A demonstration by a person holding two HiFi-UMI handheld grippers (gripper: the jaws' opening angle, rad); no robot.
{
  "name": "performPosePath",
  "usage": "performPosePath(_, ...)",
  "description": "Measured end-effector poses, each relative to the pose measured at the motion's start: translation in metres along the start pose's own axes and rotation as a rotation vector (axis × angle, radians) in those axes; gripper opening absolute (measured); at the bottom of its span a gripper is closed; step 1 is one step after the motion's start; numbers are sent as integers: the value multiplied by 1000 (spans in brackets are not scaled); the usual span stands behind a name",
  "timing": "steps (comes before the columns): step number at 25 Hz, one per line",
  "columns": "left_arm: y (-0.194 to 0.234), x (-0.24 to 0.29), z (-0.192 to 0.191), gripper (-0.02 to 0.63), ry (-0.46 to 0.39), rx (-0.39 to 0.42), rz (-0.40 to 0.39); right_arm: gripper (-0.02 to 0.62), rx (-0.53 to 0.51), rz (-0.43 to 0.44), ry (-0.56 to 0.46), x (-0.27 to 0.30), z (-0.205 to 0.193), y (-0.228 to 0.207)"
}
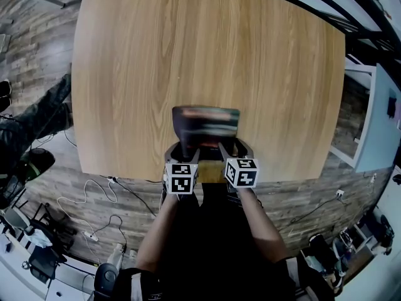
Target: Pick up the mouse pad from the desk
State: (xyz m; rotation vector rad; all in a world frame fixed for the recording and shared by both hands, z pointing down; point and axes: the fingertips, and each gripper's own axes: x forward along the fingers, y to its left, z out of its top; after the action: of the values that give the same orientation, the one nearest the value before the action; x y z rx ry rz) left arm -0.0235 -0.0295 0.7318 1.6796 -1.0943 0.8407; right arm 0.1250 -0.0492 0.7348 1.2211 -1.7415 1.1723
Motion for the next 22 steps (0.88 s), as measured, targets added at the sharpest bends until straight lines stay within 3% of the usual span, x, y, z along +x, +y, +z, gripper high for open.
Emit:
performPosePath(8,6,-3,4,258,-9,19,22,238,-1,16,-5,1,-1,7)
performPosePath(11,4,-1,1,209,-9,-6,-3,238,-19,20,-4,2,-3,7)
performPosePath(22,-4,-6,5,137,-58,-11,-23,238,-51,14,-8,-1,-6,4)
